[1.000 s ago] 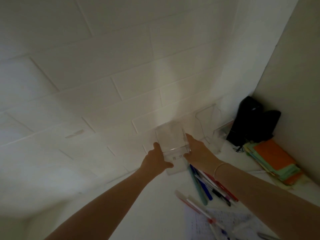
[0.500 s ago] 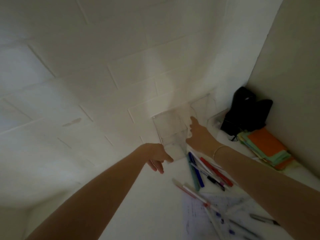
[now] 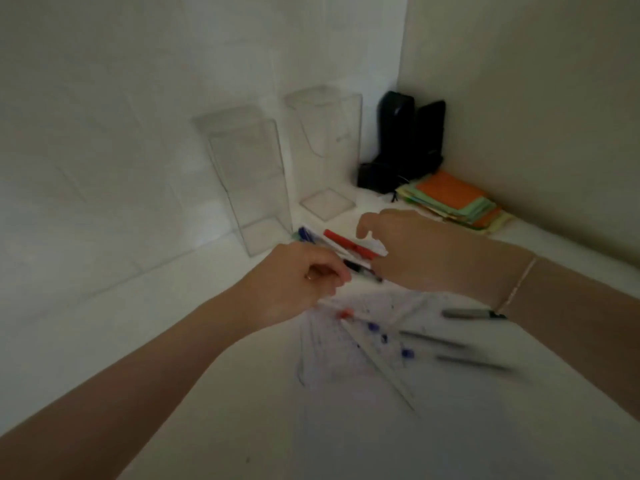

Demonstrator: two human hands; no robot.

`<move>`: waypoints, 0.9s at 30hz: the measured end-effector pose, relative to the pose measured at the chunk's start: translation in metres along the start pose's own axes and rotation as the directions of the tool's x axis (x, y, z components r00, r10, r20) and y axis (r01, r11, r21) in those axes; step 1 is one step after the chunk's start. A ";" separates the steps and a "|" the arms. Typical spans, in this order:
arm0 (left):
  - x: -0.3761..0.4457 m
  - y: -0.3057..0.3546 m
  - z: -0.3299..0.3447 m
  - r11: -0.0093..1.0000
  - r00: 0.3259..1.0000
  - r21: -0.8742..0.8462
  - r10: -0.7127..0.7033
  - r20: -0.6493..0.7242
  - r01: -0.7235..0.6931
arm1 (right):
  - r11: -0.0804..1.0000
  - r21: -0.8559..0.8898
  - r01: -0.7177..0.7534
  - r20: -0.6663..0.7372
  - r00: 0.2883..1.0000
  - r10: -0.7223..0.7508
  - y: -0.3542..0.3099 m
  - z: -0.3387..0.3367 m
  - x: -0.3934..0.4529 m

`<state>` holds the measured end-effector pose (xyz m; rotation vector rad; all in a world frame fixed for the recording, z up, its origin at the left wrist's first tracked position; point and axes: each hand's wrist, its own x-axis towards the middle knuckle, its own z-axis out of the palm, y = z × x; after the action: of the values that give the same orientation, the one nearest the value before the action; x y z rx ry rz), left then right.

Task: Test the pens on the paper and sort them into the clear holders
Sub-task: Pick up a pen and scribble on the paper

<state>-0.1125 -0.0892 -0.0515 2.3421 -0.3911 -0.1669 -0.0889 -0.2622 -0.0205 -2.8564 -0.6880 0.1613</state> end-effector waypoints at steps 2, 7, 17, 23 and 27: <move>-0.020 -0.001 0.024 0.994 0.998 0.100 0.055 -0.022 -0.053 | 1.000 -0.013 -0.024 0.012 1.000 0.024 -0.009 0.019 -0.030; -0.064 -0.005 0.065 0.973 0.987 0.200 0.137 -0.080 -0.119 | 0.995 0.012 -0.096 -0.008 0.995 0.096 -0.026 0.053 -0.102; -0.072 -0.016 0.093 0.858 0.956 0.448 0.292 -0.023 -0.252 | 0.983 -0.058 -0.172 -0.021 0.985 0.171 -0.013 0.099 -0.117; -0.033 -0.028 0.090 0.804 0.953 0.536 0.302 0.007 -0.259 | 0.984 -0.017 -0.178 0.005 0.984 0.178 0.007 0.094 -0.082; -0.022 -0.036 0.084 0.815 0.928 0.500 0.368 -0.053 -0.295 | 0.948 0.269 -0.169 -0.099 0.974 0.202 0.022 0.087 -0.072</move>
<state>-0.1448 -0.1133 -0.1363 2.6998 -0.8435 0.3119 -0.1564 -0.3005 -0.1057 -2.6463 -0.3432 0.0899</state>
